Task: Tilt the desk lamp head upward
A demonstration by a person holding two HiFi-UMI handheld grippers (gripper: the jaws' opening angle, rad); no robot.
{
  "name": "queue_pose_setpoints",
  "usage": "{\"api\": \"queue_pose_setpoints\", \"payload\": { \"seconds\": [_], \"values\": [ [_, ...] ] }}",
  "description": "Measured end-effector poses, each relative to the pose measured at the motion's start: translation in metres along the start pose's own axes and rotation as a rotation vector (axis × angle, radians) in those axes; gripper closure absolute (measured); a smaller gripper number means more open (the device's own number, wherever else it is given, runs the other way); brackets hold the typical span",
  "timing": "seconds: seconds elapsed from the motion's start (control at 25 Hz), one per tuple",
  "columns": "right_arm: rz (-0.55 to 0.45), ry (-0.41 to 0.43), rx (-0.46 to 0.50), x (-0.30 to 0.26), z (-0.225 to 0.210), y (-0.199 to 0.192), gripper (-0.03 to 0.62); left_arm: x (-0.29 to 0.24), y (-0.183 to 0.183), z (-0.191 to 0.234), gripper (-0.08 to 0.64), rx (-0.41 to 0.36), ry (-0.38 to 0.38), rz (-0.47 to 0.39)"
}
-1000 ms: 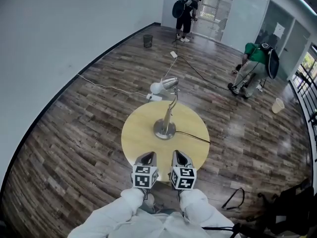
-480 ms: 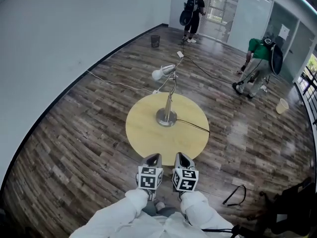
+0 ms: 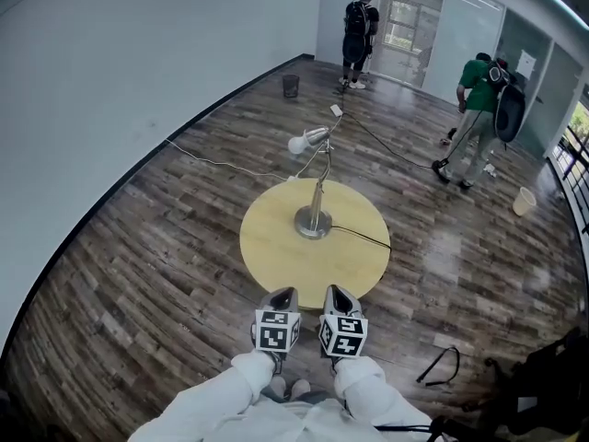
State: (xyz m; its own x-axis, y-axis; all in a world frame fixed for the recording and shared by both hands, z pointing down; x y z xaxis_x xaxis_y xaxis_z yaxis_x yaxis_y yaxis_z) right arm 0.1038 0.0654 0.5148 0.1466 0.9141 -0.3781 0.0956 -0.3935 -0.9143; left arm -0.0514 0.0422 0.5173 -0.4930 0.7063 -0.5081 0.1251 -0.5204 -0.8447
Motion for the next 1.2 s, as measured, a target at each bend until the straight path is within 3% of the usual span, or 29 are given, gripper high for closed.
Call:
{"api": "queue_pose_setpoints", "payload": {
  "seconds": [0.6, 1.2],
  "values": [
    [0.006, -0.006, 0.110, -0.021, 0.024, 0.014, 0.578, -0.004, 0.008, 0.027, 0.557, -0.020, -0.014, 0.007],
    [-0.012, -0.002, 0.102, -0.025, 0.034, 0.015, 0.578, -0.001, 0.009, 0.036, 0.557, -0.027, -0.004, 0.006]
  ]
}}
Point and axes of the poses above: the fingertips, and each gripper's own axes: x backward along the fingers, z to its left, y out of its top, the point moved 9 cm from there along x, backward along the fingers, and after that the axes turned 3 degrees about z, right-handed, at the moved point
